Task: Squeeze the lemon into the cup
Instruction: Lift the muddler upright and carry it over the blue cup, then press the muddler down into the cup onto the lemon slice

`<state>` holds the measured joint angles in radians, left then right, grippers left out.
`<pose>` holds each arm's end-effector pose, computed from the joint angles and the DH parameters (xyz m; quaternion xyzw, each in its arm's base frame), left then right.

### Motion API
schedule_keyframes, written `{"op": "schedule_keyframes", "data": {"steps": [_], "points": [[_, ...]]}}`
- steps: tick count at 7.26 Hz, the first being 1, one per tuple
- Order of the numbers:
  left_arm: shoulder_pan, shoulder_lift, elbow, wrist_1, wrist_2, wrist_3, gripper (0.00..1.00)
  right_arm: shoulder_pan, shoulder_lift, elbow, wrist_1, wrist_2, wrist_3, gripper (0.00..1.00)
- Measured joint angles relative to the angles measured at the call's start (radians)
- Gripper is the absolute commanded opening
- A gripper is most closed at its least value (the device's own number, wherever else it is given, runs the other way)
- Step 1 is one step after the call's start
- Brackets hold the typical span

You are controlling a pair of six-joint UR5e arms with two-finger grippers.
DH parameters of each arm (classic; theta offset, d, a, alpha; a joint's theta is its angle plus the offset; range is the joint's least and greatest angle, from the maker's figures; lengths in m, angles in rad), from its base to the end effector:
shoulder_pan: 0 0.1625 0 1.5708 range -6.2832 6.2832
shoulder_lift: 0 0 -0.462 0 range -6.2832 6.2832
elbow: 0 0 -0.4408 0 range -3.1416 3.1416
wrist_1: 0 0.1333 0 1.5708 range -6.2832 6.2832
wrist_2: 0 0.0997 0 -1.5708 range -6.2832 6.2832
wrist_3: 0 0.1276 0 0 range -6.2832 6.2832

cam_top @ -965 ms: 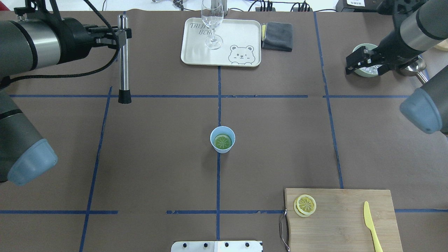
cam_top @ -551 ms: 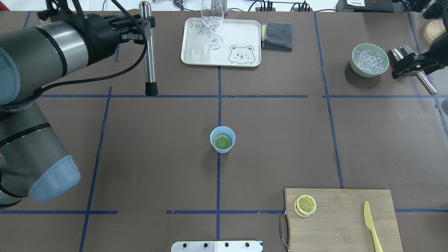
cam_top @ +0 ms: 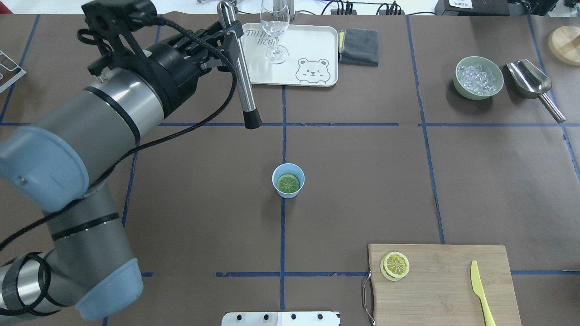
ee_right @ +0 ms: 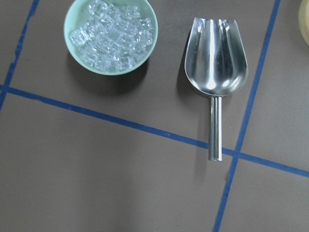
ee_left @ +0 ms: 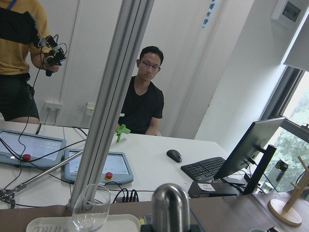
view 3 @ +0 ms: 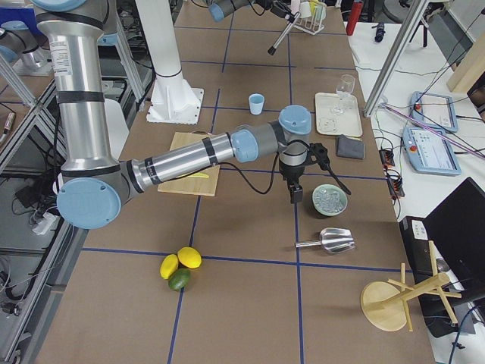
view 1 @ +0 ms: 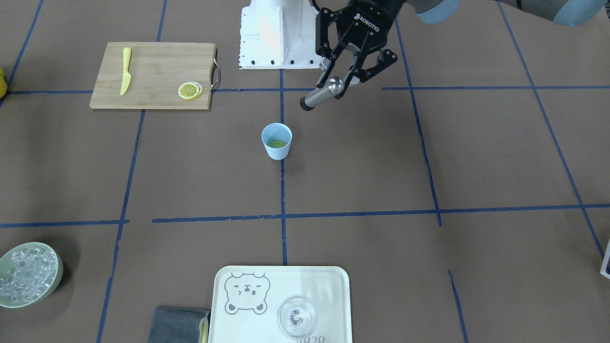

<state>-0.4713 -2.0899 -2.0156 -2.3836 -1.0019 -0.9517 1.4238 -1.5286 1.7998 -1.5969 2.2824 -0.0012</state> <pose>0.4121 -0.4367 0.0820 0.5376 0.5451 -0.1725 0.6198 -0.0332 -0.5656 0.5756 0.0891 -0.3532 -0.1113 0.9246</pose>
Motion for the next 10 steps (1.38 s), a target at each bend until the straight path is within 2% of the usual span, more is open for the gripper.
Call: {"op": "schedule_keyframes", "data": {"steps": [1, 2, 5, 8, 10], "points": [[0.067, -0.001, 0.035, -0.068, 0.106, 0.015, 0.0, 0.015, -0.011, -0.011, 0.005, -0.007, -0.03, 1.0], [0.111, -0.002, 0.062, -0.112, 0.169, 0.051, 0.0, 0.019, -0.014, -0.02, 0.008, -0.014, -0.04, 1.0], [0.237, -0.03, 0.137, -0.142, 0.316, 0.185, 0.0, 0.021, -0.012, -0.023, 0.011, -0.018, -0.033, 1.0], [0.261, -0.06, 0.241, -0.228, 0.362, 0.206, 0.0, 0.018, -0.007, -0.024, 0.01, -0.019, -0.03, 1.0], [0.266, -0.073, 0.269, -0.256, 0.405, 0.233, 0.0, 0.016, -0.006, -0.024, 0.01, -0.018, -0.029, 1.0]]}}
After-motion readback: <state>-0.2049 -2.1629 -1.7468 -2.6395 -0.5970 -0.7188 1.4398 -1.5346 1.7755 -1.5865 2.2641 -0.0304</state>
